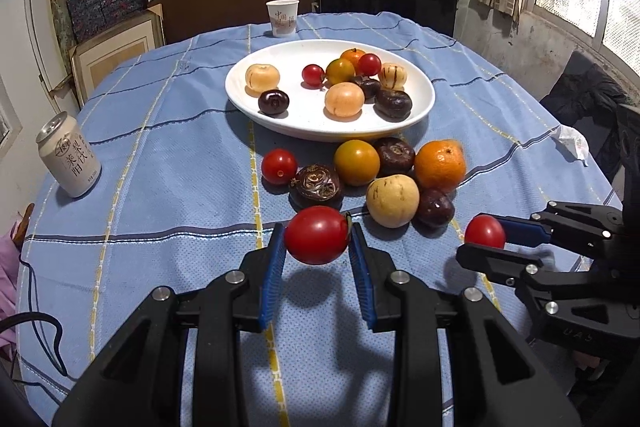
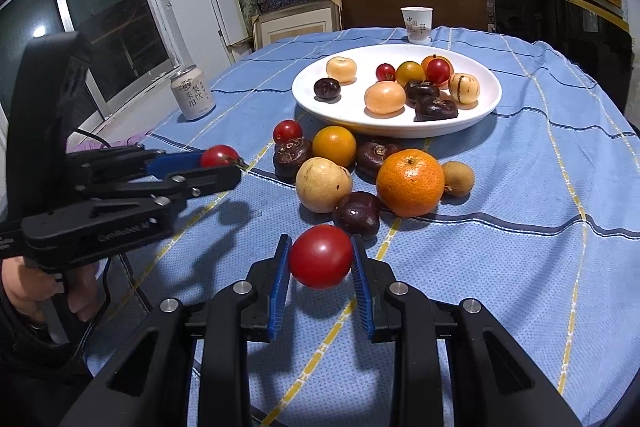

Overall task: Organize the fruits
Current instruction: 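Carry both tomatoes onto the white plate and open both tools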

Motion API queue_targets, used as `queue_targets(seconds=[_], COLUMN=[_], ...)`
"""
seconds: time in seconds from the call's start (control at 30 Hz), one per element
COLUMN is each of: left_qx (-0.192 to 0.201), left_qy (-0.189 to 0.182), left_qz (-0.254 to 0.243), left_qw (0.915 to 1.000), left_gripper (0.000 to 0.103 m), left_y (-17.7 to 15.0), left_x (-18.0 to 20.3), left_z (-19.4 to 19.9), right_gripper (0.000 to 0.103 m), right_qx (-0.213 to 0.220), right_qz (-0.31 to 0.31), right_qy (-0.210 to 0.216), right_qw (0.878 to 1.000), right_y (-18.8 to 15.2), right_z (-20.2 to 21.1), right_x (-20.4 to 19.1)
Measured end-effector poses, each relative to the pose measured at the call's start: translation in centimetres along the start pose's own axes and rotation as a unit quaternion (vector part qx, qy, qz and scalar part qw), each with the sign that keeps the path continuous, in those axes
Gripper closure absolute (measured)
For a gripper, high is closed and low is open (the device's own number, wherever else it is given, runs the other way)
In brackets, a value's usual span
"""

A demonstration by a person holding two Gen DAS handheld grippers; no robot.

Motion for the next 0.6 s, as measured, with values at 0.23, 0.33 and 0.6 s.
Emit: queue_targets(seconds=[0.23,0.33,0.6], left_qx=[0.016,0.021,0.032], left_qy=[-0.003,-0.003,-0.012], left_qz=[0.002,0.002,0.02], left_qw=[0.9999,0.9998,0.9992], left_gripper=[0.072,0.072,0.072], left_y=[0.3,0.5,2.5], left_x=[0.0,0.1,-0.4], left_z=[2.0,2.5,3.1], right_gripper=[0.073,0.073,0.073], right_qx=[0.011,0.013,0.051], right_qz=[0.002,0.003,0.013], right_qy=[-0.016,-0.02,-0.055], right_qw=[1.0,1.0,0.997], right_y=[-0.6,-1.0,2.5], right_z=[1.0,1.5,4.1], right_x=[0.3,0.5,2.3])
Point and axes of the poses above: each gripper's, at about its wrist camera, not at the fingertips, and z roughly against the way its jaws point, x to its right, y to its top, the point moved 3 cm from there along -z, roughly the way its jaws point, and after that the axes turned 4 degrees about -z, right-handed, at the moved point
